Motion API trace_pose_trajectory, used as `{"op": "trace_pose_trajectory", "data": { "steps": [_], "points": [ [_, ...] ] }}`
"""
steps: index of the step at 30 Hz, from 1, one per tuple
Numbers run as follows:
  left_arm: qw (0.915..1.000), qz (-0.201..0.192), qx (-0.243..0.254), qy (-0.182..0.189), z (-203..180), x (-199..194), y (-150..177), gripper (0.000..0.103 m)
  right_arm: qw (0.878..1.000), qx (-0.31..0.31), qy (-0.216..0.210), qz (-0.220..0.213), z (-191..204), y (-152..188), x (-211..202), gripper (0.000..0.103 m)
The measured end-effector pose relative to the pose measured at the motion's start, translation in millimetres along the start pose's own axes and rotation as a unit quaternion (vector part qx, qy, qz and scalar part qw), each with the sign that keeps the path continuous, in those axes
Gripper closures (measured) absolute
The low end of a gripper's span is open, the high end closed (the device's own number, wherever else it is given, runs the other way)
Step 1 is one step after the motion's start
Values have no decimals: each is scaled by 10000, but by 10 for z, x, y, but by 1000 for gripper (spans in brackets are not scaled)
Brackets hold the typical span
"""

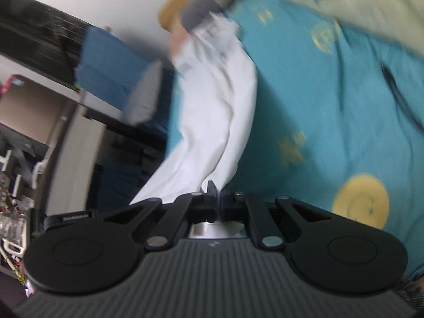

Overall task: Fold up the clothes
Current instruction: 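Grasp the hem end with the left gripper while the right gripper grasps beside it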

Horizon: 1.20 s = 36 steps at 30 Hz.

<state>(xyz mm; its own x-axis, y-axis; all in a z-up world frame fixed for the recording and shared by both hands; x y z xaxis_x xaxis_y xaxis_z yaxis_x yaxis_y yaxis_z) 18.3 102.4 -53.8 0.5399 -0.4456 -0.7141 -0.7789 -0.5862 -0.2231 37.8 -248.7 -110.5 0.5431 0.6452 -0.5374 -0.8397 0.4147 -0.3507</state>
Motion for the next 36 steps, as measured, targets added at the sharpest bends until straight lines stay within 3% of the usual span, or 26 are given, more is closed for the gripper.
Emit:
{"op": "trace_pose_trajectory", "data": {
  "steps": [4,7,14,17,21,25,30,36],
  "points": [
    [9984,-249,90,506,-295,-427,-68,97,9986,-295,-159,-412,314,-131,-335,98],
    [9969,-265,232,701,-388,-680,58,97,9968,-499,-259,-570,444,-117,-654,98],
    [9972,135,392,618,-30,-957,601,97,9973,-617,-155,-379,291,321,-1003,98],
    [9972,259,425,562,80,-834,640,97,9976,-605,-115,-327,227,409,-1058,98],
    [9976,289,420,471,73,-645,426,97,9983,-484,-71,-324,155,328,-952,98],
    [9979,128,583,246,-76,-371,9,97,9966,-622,25,-543,227,-4,-691,98],
    [9942,-438,975,-72,-351,99,-569,97,9923,-744,238,-964,278,-529,-132,98],
    [9801,-1312,1413,-473,-429,868,-1094,97,9860,-1054,513,-1184,179,-1096,731,98]
  ]
}}
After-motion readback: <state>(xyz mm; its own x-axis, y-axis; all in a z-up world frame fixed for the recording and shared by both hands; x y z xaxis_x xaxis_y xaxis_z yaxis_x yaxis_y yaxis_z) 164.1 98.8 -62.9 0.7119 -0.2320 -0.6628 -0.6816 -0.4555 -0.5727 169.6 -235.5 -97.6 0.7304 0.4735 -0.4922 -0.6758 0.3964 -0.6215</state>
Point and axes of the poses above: each gripper's, at about its wrist camera, not at the fingertips, and x roughly the way its jaws point, z to its left, y to its underside, the point moved 3 cm from there along x, roughly the way its jaws point, and after that the axes turned 2 degrees about z, right-handed, at the moved point
